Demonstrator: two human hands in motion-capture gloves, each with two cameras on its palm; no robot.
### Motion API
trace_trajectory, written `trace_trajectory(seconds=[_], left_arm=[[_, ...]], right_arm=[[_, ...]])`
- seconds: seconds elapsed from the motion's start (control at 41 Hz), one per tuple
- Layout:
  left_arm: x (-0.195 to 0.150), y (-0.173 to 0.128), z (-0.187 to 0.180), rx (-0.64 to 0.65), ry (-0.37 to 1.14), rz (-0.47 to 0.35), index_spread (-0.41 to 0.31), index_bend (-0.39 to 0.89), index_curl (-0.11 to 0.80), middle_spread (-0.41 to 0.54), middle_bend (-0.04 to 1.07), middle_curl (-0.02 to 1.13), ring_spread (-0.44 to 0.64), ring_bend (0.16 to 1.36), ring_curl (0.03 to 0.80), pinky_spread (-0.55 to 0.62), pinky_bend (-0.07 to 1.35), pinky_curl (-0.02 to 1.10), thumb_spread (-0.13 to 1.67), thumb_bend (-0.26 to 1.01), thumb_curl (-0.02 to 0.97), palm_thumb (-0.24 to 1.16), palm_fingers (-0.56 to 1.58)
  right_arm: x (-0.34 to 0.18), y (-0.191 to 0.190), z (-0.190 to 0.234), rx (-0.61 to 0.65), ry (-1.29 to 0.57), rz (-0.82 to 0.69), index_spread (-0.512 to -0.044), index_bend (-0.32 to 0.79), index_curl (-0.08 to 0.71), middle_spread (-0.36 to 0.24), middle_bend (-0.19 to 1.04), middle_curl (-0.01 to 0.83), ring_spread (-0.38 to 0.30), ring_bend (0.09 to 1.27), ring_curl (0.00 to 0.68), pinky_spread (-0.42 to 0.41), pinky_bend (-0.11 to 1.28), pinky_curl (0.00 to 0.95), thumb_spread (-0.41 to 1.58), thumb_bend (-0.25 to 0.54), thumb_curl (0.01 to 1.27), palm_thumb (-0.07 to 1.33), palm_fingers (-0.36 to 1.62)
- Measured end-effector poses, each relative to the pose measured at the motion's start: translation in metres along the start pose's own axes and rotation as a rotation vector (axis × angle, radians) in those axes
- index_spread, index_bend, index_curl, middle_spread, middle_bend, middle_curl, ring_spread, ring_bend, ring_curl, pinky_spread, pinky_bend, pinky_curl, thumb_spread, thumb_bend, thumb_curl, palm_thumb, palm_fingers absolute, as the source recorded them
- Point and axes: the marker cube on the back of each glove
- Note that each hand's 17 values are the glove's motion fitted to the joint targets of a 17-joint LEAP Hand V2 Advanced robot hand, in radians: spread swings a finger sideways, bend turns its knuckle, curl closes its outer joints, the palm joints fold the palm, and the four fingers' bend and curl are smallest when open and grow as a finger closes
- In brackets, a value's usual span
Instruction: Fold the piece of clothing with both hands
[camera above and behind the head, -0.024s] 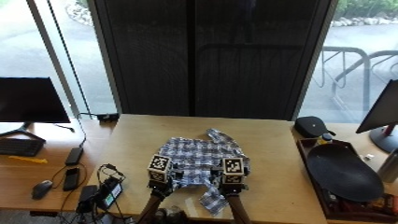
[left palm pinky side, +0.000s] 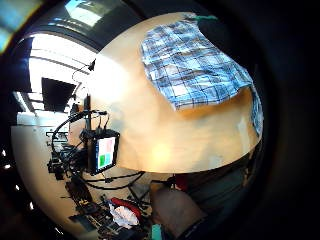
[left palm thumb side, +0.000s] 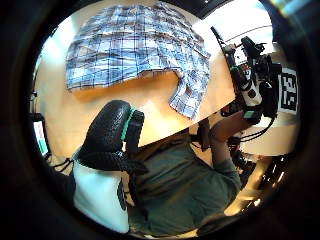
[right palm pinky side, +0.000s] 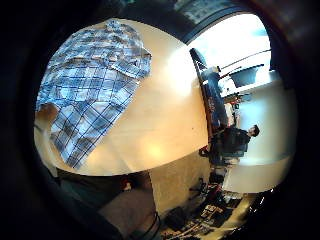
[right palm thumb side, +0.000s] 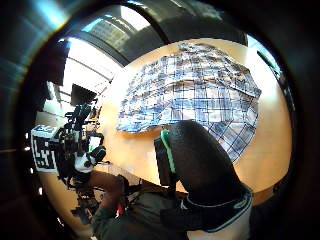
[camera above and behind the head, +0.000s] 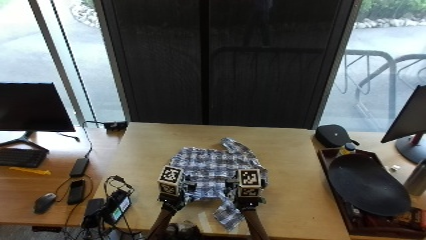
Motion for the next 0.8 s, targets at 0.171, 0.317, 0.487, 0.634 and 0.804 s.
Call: trace_trajectory(seconds=[0.171,0.317,0.487,0.634,0.804], left_arm=[[0.006,0.005,-0.01,-0.004,0.019,0.005,-0.068,0.06,0.023,0.031,0.3,0.18,0.18,0.57,0.198,0.26,0.49,0.17,0.78,0.14,0.134,0.32,0.31],[0.004,0.006,-0.01,-0.023,-0.001,0.004,-0.078,0.08,0.048,0.035,0.32,0.23,0.2,0.61,0.23,0.3,0.53,0.2,0.93,0.11,0.174,0.33,0.26],[0.006,0.004,-0.011,0.002,0.006,0.011,-0.083,0.1,0.077,0.037,0.33,0.27,0.22,0.65,0.252,0.33,0.56,0.23,1.01,0.07,0.212,0.35,0.23],[0.007,0.006,-0.016,-0.005,0.012,0.007,-0.085,0.1,0.1,0.038,0.34,0.3,0.23,0.66,0.265,0.34,0.57,0.24,1.04,0.03,0.239,0.36,0.21],[0.007,0.002,-0.013,0.013,0.026,0.007,-0.086,0.1,0.12,0.039,0.35,0.32,0.23,0.68,0.277,0.35,0.59,0.26,1.06,-0.01,0.265,0.37,0.19]], right_arm=[[-0.004,-0.004,-0.002,0.032,-0.014,-0.004,-0.295,0.16,0.125,-0.012,0.2,0.116,0.093,0.28,0.109,0.2,0.44,0.183,0.86,0.161,0.11,0.28,0.26],[-0.002,0.0,-0.007,0.018,0.002,-0.008,-0.335,0.15,0.162,-0.013,0.19,0.16,0.111,0.29,0.136,0.23,0.45,0.219,1.04,0.139,0.15,0.29,0.24],[-0.004,0.002,-0.012,0.02,-0.024,-0.02,-0.355,0.15,0.191,-0.014,0.19,0.199,0.122,0.29,0.16,0.245,0.45,0.248,1.15,0.108,0.19,0.3,0.22],[0.0,-0.003,-0.005,0.029,-0.003,-0.002,-0.363,0.15,0.21,-0.014,0.19,0.226,0.126,0.3,0.178,0.25,0.46,0.267,1.2,0.08,0.21,0.31,0.21],[0.005,-0.022,-0.008,0.158,0.011,-0.013,-0.366,0.14,0.225,-0.014,0.19,0.252,0.129,0.3,0.196,0.254,0.46,0.287,1.23,0.049,0.24,0.32,0.19]])
